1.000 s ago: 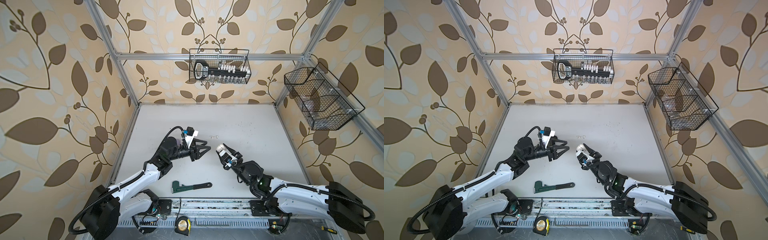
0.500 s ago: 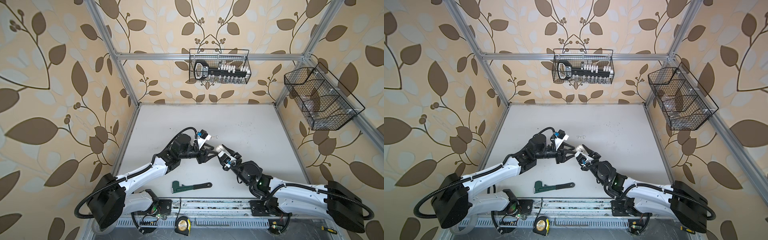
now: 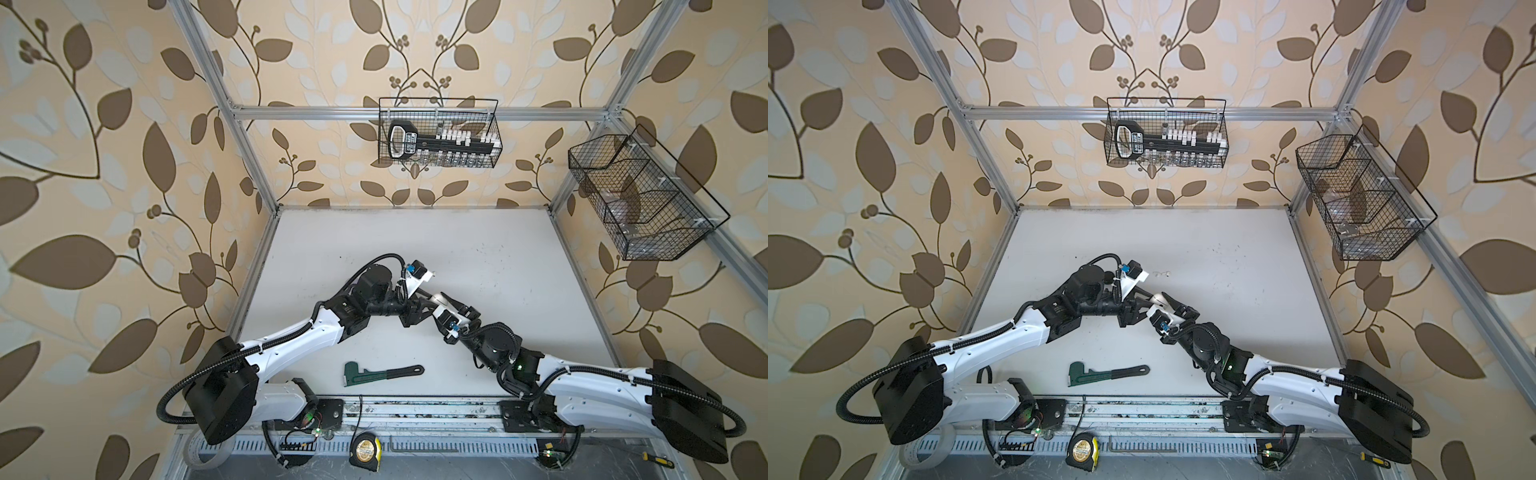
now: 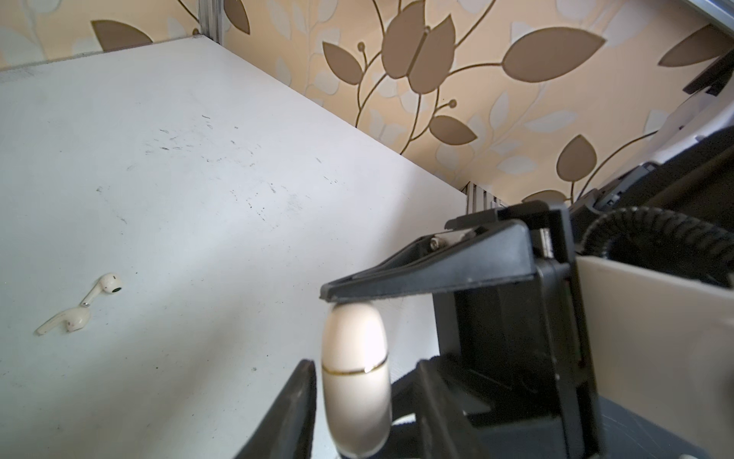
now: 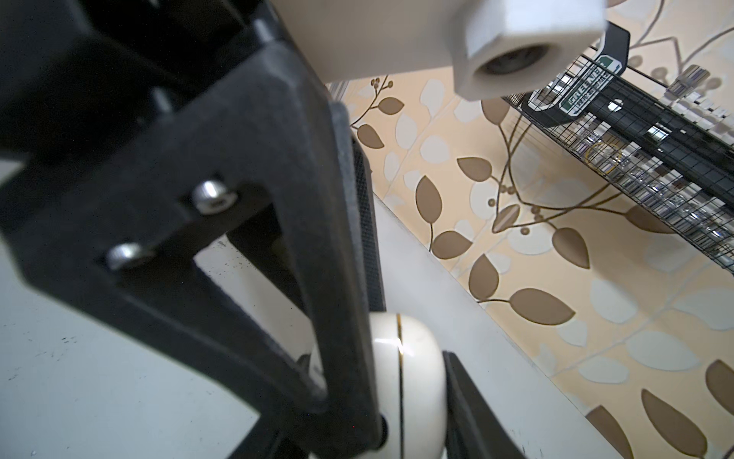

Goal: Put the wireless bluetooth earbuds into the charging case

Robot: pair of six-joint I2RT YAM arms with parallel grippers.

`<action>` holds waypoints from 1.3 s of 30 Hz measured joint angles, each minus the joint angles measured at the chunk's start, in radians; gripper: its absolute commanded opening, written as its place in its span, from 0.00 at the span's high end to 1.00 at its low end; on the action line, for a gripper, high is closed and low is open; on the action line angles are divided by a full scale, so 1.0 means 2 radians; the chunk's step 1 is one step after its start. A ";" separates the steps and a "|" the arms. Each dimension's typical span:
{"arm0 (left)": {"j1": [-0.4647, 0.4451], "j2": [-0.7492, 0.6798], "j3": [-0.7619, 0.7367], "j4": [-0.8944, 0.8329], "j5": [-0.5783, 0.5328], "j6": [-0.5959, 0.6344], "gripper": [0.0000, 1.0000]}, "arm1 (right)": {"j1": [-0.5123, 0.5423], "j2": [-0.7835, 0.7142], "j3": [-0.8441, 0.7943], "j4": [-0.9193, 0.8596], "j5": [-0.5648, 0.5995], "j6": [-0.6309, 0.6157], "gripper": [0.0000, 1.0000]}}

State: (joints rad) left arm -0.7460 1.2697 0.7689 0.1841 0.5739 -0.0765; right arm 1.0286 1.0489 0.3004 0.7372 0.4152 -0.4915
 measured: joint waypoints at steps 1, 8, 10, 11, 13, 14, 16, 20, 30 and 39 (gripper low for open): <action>-0.001 0.001 0.001 -0.001 -0.001 0.001 0.63 | 0.000 0.000 0.000 -0.001 0.000 0.000 0.77; -0.003 0.004 0.005 -0.005 -0.011 0.008 0.69 | 0.000 0.000 0.000 -0.002 0.002 0.000 0.76; -0.003 0.006 0.005 -0.005 -0.012 0.009 0.70 | 0.000 0.000 0.000 -0.002 0.006 0.000 0.75; -0.003 0.006 0.006 -0.006 -0.012 0.009 0.70 | 0.001 0.000 0.000 -0.003 0.007 0.000 0.75; -0.003 0.008 0.008 -0.008 -0.012 0.010 0.70 | 0.001 -0.001 0.000 -0.004 0.010 0.000 0.75; -0.003 0.008 0.009 -0.009 -0.012 0.010 0.70 | 0.002 -0.001 0.000 -0.004 0.011 0.000 0.74; -0.004 0.008 0.010 -0.009 -0.011 0.010 0.70 | 0.002 -0.003 0.000 -0.005 0.012 0.000 0.74; -0.004 0.010 0.013 -0.010 -0.008 0.009 0.77 | 0.003 -0.007 0.000 -0.008 0.013 0.000 0.73; -0.003 0.024 0.022 -0.011 0.008 0.007 1.00 | 0.005 -0.022 0.000 -0.031 0.023 -0.002 0.46; -0.004 -0.003 -0.014 0.030 -0.041 0.009 1.00 | 0.007 -0.052 0.000 -0.045 0.005 0.001 0.38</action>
State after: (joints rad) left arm -0.7540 1.2629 0.7414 0.2436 0.4927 -0.0593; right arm 1.0435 0.9451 0.3000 0.6468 0.4244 -0.4896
